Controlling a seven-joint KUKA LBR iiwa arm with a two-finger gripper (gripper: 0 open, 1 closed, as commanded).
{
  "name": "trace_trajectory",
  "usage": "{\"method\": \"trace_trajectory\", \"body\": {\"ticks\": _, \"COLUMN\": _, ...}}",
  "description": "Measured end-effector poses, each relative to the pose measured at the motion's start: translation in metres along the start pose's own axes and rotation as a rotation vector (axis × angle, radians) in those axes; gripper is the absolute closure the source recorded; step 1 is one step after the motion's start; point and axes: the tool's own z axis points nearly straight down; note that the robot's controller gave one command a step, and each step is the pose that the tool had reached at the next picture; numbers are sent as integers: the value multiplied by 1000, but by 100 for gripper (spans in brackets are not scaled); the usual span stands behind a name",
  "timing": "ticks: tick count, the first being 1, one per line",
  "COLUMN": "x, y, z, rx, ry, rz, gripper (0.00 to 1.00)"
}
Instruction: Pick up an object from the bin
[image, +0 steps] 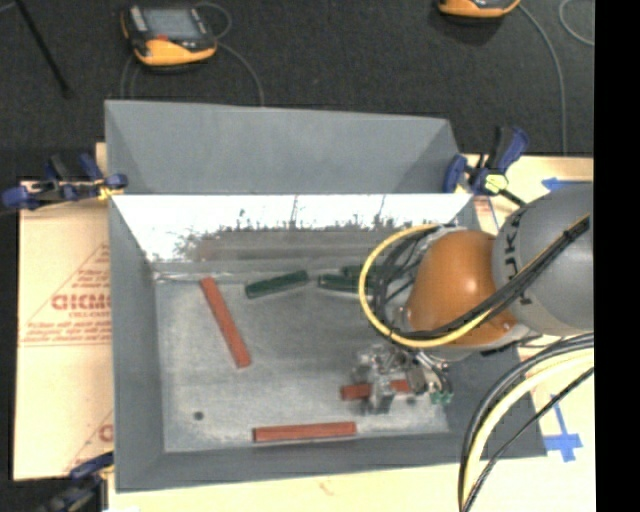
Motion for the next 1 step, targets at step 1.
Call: {"method": "trace_trajectory", "body": {"ticks": 1, "x": -13, "y": -10, "z": -170, "rx": 2, "ry": -6, "rz": -2, "gripper": 100}}
